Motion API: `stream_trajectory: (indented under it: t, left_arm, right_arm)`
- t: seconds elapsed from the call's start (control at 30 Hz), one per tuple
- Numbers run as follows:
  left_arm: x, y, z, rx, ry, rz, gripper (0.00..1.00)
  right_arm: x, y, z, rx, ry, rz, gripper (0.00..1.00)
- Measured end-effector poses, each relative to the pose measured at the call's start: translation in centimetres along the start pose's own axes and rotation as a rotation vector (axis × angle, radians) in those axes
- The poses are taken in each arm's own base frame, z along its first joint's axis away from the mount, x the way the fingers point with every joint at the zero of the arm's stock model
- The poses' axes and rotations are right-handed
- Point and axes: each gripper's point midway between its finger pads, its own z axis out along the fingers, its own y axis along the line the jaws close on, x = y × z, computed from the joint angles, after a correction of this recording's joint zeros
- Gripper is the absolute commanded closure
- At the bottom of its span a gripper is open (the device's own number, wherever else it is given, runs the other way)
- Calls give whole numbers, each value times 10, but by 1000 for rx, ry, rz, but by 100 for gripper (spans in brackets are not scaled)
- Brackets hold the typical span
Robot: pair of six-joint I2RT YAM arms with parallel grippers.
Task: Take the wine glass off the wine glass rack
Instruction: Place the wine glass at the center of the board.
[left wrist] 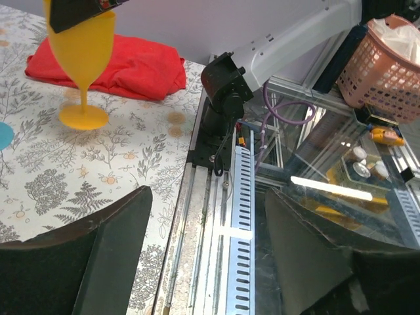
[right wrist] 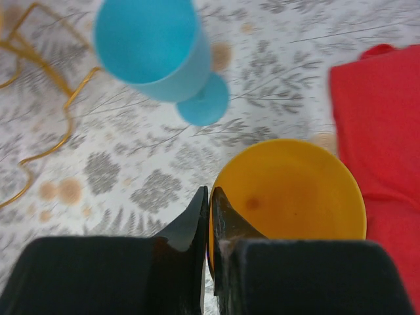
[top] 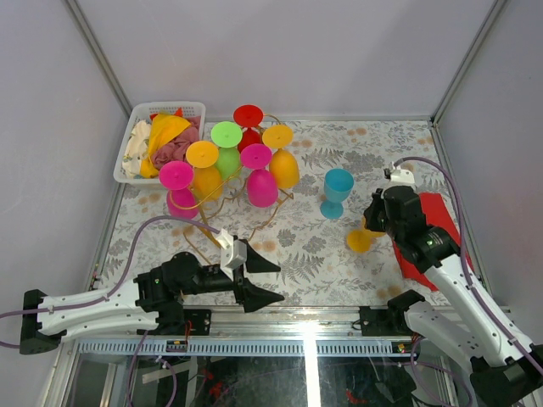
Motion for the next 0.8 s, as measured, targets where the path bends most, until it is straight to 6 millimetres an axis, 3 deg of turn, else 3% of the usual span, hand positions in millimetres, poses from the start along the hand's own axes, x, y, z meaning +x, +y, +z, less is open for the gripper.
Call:
stream_trajectory:
  t: [0.13,0.17,0.27,0.43,0.57,0.8]
  left_arm:
    - [-4,6,-1,-46,-20,-36,14]
    - [-6,8,-1,-57,-29,-41,7]
    - [-12,12,-3,-90,-54,-65,0]
    - [-17,19,-5,-139,-82,-93,0]
    - [-18,24,-3,-174,-75,-108,0]
    - [-51,26,-1,-232,-70,-125,0]
  right_arm:
    - [-1,-24,8,130,-50,14,100]
    - [0,-29,10,151,-56,19,100]
    - [3,-37,15,192,-73,34,100]
    - [-7,-39,26,214,-129,42,100]
    - [-19,-38,47,250,-139,0,100]
    - [-44,-33,77,315,-97,-24,98]
